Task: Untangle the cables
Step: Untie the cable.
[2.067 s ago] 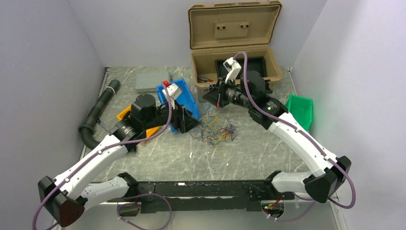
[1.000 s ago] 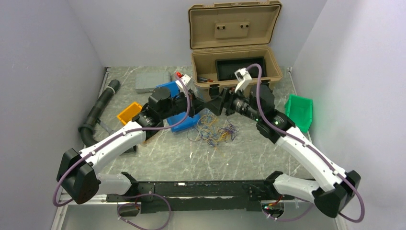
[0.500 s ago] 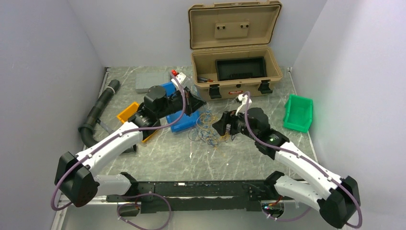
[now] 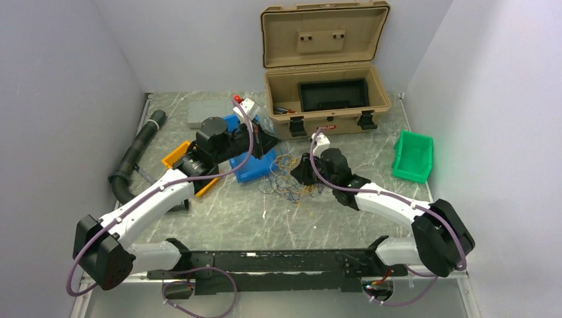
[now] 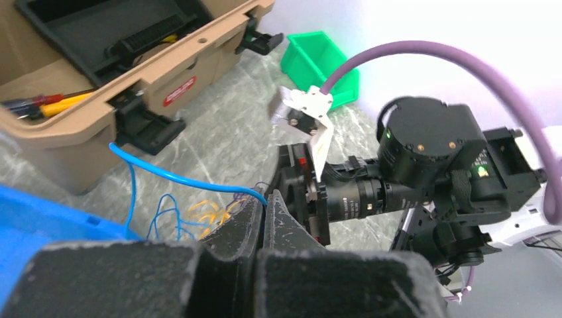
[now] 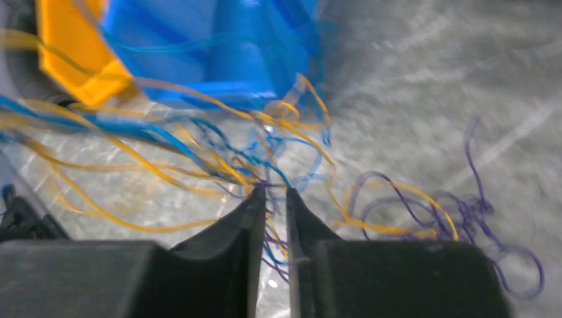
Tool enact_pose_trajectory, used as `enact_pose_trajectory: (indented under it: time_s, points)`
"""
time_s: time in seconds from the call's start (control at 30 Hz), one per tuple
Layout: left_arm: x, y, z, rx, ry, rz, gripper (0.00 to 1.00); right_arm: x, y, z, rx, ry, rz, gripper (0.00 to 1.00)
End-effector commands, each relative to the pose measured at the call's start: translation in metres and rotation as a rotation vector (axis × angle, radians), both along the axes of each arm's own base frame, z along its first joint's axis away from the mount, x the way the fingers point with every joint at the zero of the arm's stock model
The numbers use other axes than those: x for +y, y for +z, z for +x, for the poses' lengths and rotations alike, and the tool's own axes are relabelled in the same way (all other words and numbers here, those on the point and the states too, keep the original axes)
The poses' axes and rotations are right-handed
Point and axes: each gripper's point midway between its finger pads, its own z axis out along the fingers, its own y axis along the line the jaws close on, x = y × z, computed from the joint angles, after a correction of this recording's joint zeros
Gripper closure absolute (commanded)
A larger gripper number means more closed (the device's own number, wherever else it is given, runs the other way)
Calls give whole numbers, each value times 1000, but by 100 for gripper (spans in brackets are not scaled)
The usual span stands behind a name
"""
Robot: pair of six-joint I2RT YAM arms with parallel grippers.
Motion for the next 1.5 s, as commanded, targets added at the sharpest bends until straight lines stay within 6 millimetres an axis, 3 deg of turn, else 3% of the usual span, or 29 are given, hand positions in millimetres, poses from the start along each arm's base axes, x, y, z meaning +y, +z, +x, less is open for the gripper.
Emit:
enact_pose_trajectory:
  time_s: [0.0, 0.07, 0.17, 0.23, 0.27, 0.33, 0.4, 0.47, 0.53, 0.57, 0.73, 0.9, 1.03, 1.27, 1.37, 1.43, 1.47]
  points:
    - [40, 37, 20, -11, 183, -38, 100, -37, -11, 16, 34, -287, 43, 90]
    - [64, 35, 27, 12, 261, -47, 100, -76, -28, 13, 100, -481, 12, 99]
    - [102, 26, 34, 44, 406, -32, 100, -148, -47, 0, 183, -797, -26, 100]
    - [119, 22, 35, 49, 469, -19, 100, -189, -46, -11, 187, -959, -9, 100]
    - [120, 21, 33, 47, 464, -20, 100, -197, -41, -14, 167, -973, 15, 100]
    - [111, 24, 26, 30, 389, -39, 100, -185, -18, -12, 68, -826, 89, 98]
    - [93, 34, 16, -5, 266, -75, 100, -158, 10, -11, -49, -622, 157, 67]
    - [78, 40, 6, -27, 153, -94, 100, -127, 37, -14, -139, -418, 208, 24]
    - [69, 47, -2, -43, 72, -107, 100, -105, 52, -16, -179, -272, 217, 4]
    - [66, 50, -5, -49, 45, -111, 100, -95, 58, -16, -191, -203, 216, 1]
    - [50, 71, -27, -97, -79, -113, 100, -44, 77, -26, -277, 84, 186, 0]
    - [19, 98, -65, -198, -242, -95, 100, 5, 94, -46, -343, 282, 190, 1]
    - [2, 112, -77, -234, -275, -67, 100, 24, 110, -59, -393, 367, 271, 2]
    - [-12, 126, -84, -242, -323, -108, 100, 40, 132, -66, -468, 411, 336, 5]
    - [-18, 127, -84, -238, -327, -117, 100, 47, 135, -70, -472, 448, 349, 16]
    - [-19, 125, -78, -229, -305, -112, 100, 49, 133, -68, -461, 448, 344, 38]
    - [-18, 124, -74, -226, -280, -105, 100, 48, 129, -66, -449, 431, 338, 58]
